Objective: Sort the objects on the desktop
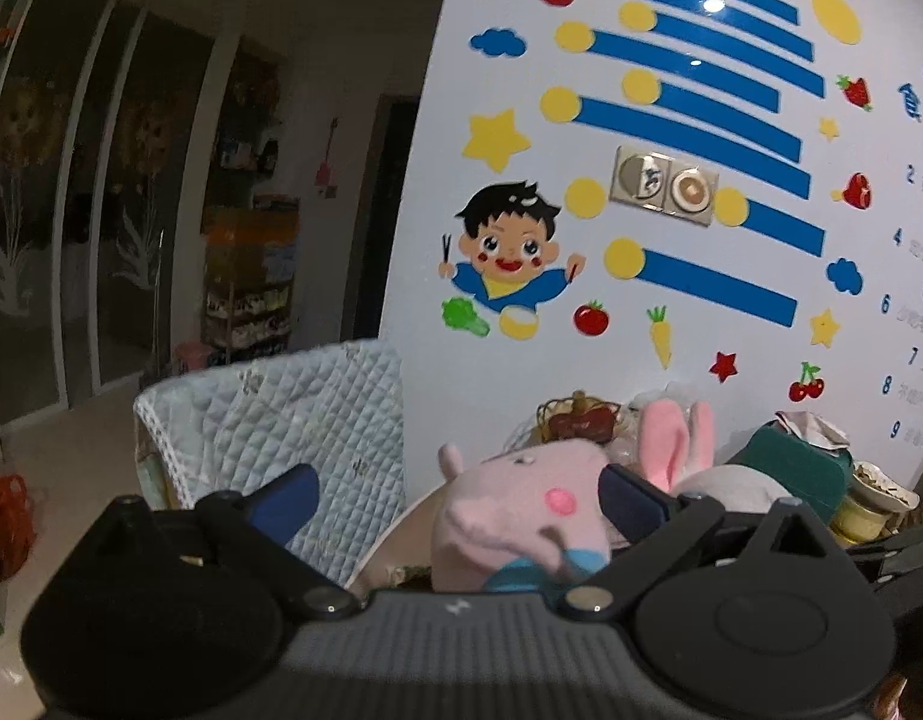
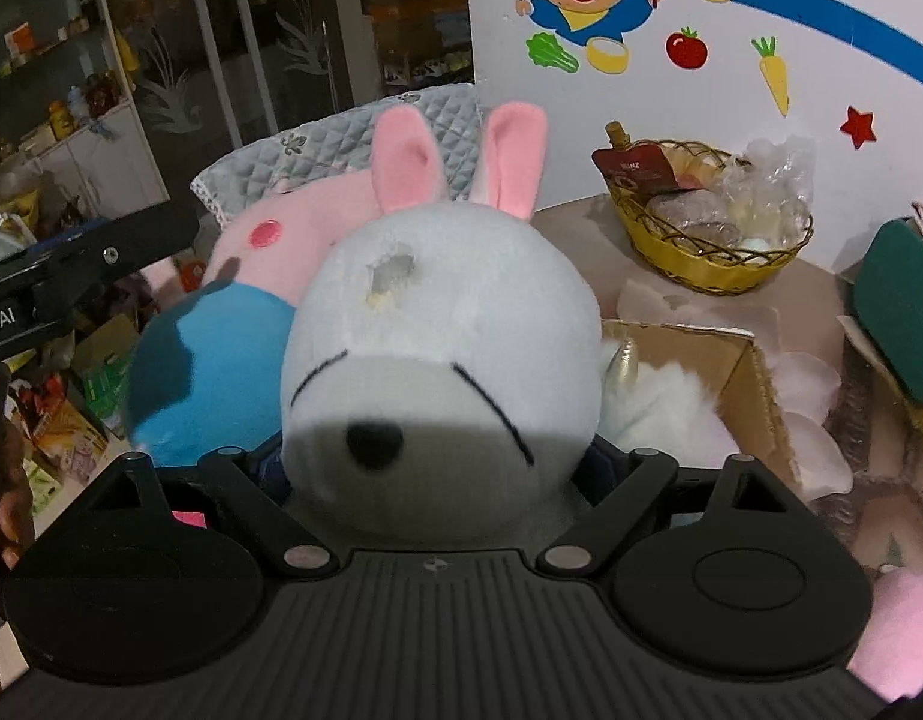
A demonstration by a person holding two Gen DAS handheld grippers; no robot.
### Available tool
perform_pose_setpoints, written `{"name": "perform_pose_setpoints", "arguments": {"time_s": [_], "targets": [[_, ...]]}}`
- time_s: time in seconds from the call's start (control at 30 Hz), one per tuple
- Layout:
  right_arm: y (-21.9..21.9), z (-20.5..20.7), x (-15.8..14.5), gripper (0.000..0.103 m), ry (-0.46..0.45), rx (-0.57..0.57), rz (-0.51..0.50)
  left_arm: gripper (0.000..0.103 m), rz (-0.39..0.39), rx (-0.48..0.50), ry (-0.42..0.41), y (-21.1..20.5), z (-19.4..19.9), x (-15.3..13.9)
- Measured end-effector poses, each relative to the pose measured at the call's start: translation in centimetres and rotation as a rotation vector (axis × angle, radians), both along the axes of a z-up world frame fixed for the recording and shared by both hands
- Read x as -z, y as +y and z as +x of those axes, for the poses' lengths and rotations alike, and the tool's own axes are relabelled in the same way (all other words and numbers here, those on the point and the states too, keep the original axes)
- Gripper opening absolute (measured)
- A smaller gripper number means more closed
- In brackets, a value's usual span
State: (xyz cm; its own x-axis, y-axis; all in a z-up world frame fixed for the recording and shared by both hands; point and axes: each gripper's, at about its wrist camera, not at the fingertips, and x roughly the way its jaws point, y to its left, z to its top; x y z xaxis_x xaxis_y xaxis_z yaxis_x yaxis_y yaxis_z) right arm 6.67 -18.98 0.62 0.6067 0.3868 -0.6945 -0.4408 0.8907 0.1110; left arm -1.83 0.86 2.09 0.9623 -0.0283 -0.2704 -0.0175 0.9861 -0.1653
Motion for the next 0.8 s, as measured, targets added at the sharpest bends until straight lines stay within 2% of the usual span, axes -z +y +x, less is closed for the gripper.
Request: {"name": "perform_pose_setpoints", "arguments": {"time_s": [0.17, 0.27, 0.37, 0.5, 0.6, 0.8], "targets": [[0.0, -0.4, -1.3, 0.103, -0.009, 0.01, -0.012, 0.1, 0.025, 0.022, -0.033, -0.7, -1.0, -1.0], [-0.2, 0.6, -1.1, 0.103, 0.006, 0.05, 0.02, 0.1, 0.055, 0.041, -0.04, -1.5, -1.7, -1.2], [-0.9, 1.9, 0.1, 0.103, 0.043, 0.086, 0.058, 0.1, 0.092, 0.08, -0.029, -2.3, -2.5, -1.0], [-0.7, 1.7, 0.6, 0.103, 0.031, 0.079, 0.074, 0.1, 0.175, 0.155, 0.012, -3.7, -3.2, 0.0], [-0.4, 1.9, 0.5, 0.103, 0.037, 0.09, 0.049, 0.101, 0.231, 0.133, 0.004, -4.8, -3.6, 0.7], [-0.1, 2.2, -0.1, 0.103, 0.079, 0.111, 0.055, 0.101, 0.259, 0.164, 0.0, -4.8, -4.2, 0.2]]}}
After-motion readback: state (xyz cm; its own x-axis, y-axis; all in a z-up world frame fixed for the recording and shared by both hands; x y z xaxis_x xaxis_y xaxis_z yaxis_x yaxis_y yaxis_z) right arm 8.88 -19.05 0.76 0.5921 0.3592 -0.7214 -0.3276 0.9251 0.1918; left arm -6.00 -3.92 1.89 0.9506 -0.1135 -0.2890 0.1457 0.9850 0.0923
